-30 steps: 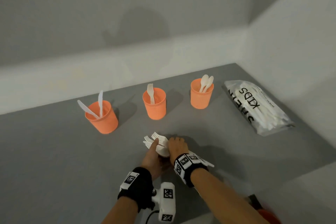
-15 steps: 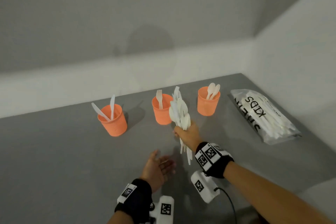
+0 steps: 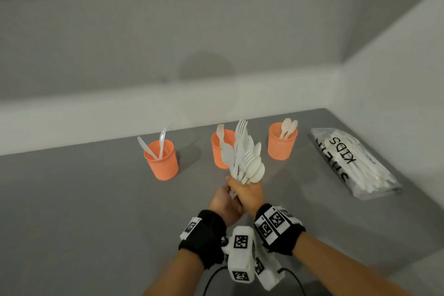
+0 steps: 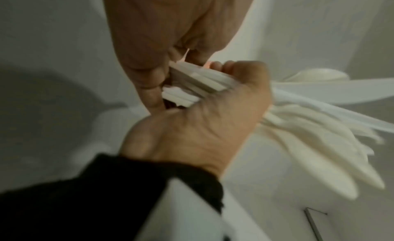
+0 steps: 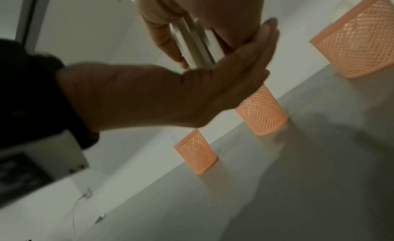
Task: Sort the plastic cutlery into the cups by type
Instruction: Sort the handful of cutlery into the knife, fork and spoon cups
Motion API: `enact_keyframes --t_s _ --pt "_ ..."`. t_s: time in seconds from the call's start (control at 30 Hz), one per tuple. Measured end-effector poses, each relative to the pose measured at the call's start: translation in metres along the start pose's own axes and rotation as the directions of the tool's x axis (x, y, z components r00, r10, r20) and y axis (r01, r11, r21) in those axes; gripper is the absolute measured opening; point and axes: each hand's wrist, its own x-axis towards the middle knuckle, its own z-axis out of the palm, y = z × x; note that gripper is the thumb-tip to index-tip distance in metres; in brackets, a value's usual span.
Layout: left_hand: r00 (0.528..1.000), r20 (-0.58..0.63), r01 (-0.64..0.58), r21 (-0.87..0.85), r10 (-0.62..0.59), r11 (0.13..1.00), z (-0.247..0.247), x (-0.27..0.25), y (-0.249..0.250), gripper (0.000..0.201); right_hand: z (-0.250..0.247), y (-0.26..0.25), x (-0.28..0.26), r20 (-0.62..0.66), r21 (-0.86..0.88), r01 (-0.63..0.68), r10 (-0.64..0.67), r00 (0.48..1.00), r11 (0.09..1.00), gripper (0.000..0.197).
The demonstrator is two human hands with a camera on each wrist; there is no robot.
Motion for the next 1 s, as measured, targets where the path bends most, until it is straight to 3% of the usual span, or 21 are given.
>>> enact_keyframes --t_s 0.27,0.33,0.47,0.57,0.7,0.73,0.87,1.0 --pt "0.996 0.061 -0.066 0.017 0.065 0.998 0.004 -0.006 -0.002 0.034 0.004 -0.011 0.002 0.019 0.064 -0.013 0.012 1.000 0.998 0.030" --pt "0.996 0.073 -0.064 0.068 0.059 0.996 0.003 -0.002 -0.005 0.033 0.003 -0.009 0.005 0.037 0.057 -0.066 0.064 0.997 0.996 0.027" --pt "1.000 0.019 -0.028 0.412 0.022 0.911 -0.010 0.000 -0.004 0.033 -0.004 -0.001 0.018 0.096 0.081 -0.261 0.253 0.963 0.962 0.008" --pt "0.991 -0.043 -0.063 0.685 0.126 0.726 -0.023 0.002 0.009 0.024 -0.013 0.006 0.024 0.100 0.075 -0.324 0.316 0.944 0.943 0.007" --pt "0.907 -0.022 -0.320 0.614 0.421 0.722 -0.023 0.008 0.040 0.008 -0.020 0.009 0.027 0.165 -0.065 -0.347 0.353 0.921 0.936 0.004" --pt "0.876 -0.017 -0.371 0.616 0.482 0.695 -0.019 0.009 0.048 0.014 -0.020 0.009 0.028 0.193 -0.070 -0.353 0.360 0.913 0.933 0.005" --pt "0.754 0.063 -0.474 0.740 0.653 0.476 0.004 0.020 0.075 0.030 -0.018 0.006 0.029 0.325 -0.053 -0.347 0.344 0.881 0.937 0.014" --pt "0.689 0.135 -0.411 0.882 0.712 0.231 0.018 0.034 0.088 0.021 -0.025 0.003 0.038 0.412 -0.014 -0.341 0.316 0.855 0.940 0.015"
